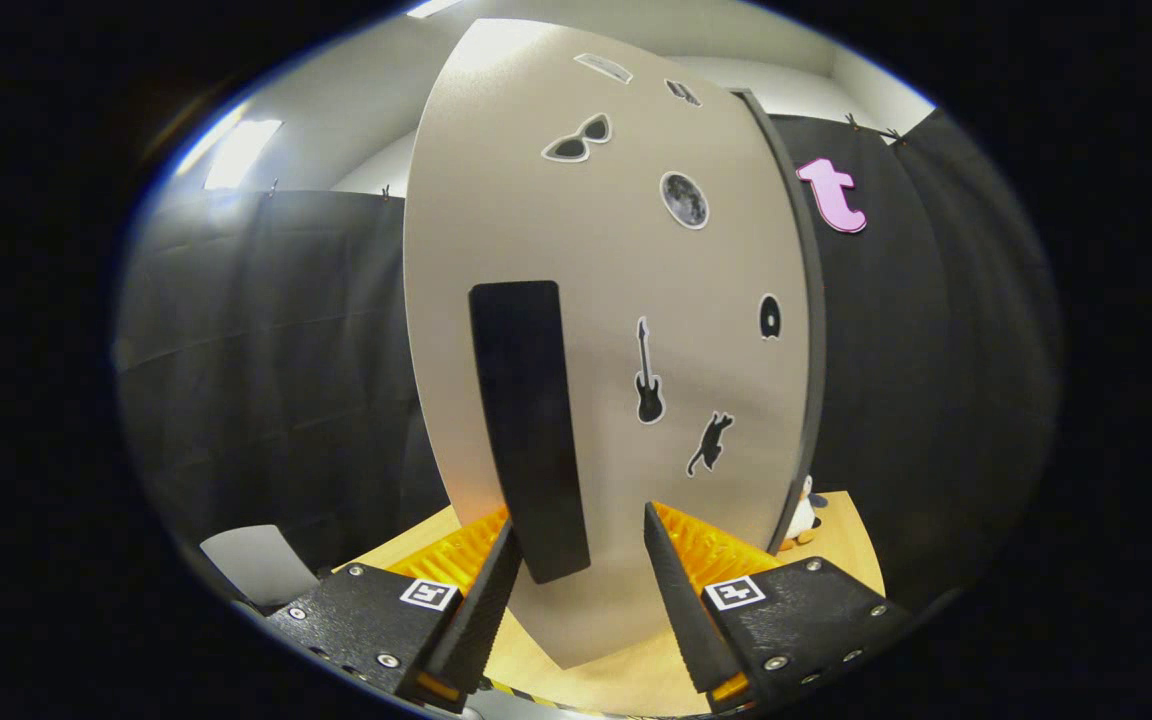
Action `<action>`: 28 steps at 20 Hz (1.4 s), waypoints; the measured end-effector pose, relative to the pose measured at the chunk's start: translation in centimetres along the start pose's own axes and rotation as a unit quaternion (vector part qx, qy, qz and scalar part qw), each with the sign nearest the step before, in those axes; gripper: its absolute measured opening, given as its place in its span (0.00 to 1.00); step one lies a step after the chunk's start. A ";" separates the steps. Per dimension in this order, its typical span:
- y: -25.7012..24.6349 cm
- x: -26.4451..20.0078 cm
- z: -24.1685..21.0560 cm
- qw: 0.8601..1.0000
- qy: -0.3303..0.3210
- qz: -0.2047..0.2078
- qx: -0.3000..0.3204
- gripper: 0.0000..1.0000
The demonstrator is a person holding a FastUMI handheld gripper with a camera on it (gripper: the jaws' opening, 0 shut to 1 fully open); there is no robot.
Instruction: Open the shoe cabinet door, grab the shoes and put them into the shoe cabinet, then close the shoe cabinet door.
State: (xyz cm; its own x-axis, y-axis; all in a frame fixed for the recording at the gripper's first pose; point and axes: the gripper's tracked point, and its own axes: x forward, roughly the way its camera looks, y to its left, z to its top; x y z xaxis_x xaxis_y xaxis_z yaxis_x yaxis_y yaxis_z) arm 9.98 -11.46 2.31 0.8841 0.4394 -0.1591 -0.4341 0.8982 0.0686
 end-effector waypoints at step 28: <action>-0.1 3.7 0.1 0.992 -0.024 -0.123 0.006 0.91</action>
State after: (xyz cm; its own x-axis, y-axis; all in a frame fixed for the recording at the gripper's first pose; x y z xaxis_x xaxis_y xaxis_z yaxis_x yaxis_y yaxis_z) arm 13.33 -9.92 1.80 0.9706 0.2058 -0.1245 -0.2016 0.9784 0.0453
